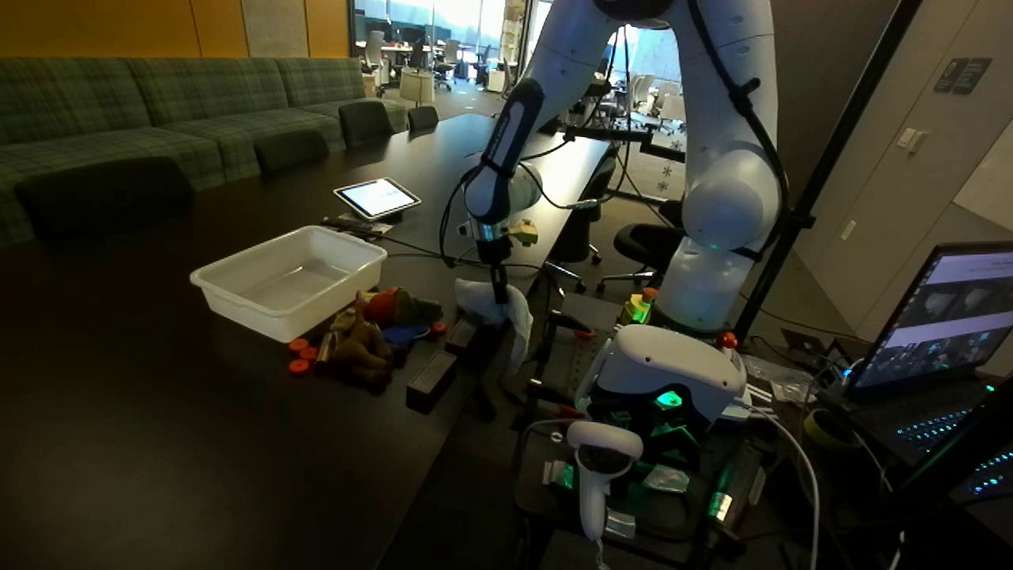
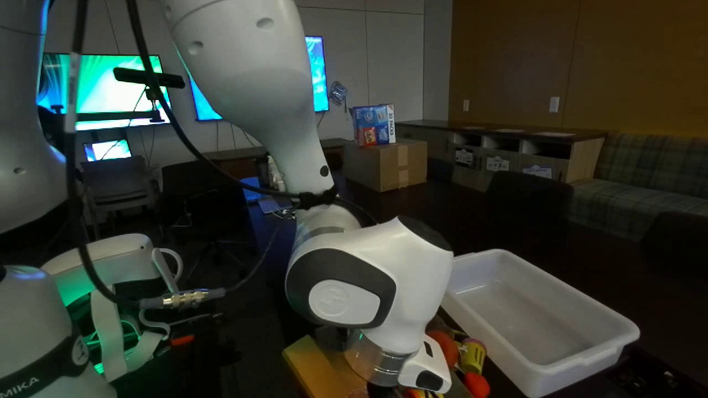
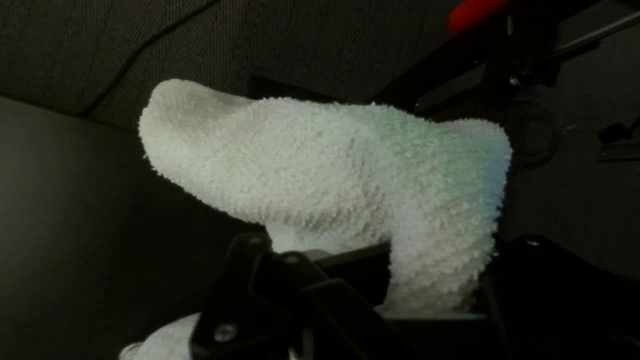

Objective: Use the towel sweep the things on the table to the left and then put the towel in the white bin

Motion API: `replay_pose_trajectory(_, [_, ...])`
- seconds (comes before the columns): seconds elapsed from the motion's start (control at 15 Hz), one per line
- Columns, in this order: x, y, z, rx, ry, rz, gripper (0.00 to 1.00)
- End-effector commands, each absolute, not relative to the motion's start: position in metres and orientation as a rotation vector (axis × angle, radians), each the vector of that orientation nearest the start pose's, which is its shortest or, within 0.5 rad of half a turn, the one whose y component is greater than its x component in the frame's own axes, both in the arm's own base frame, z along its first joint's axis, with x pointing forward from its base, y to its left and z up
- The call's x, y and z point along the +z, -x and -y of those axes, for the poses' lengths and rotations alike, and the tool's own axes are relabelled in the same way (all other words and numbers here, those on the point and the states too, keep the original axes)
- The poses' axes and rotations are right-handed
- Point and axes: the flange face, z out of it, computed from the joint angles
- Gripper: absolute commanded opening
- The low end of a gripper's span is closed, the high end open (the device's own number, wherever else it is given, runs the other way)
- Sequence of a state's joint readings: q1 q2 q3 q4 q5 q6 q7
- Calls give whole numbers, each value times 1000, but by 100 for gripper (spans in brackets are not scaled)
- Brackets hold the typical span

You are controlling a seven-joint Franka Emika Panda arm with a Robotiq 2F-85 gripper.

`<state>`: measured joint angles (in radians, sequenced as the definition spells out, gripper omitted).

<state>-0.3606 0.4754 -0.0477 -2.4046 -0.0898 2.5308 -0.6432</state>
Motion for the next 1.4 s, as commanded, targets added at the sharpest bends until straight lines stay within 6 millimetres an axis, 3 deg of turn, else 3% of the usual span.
replay_pose_trajectory(0.0, [71, -405, 144, 557, 2867, 578, 1])
replay_pose_trajectory(0.4, [38, -420, 49, 595, 2728, 647, 1])
replay_pose_trajectory(0.8, [30, -455, -59, 547, 2669, 631, 1])
replay_pose_trajectory(1.0, [32, -461, -123, 502, 2627, 684, 2])
replay_pose_trajectory(1.33, [43, -454, -241, 412, 2527, 826, 1])
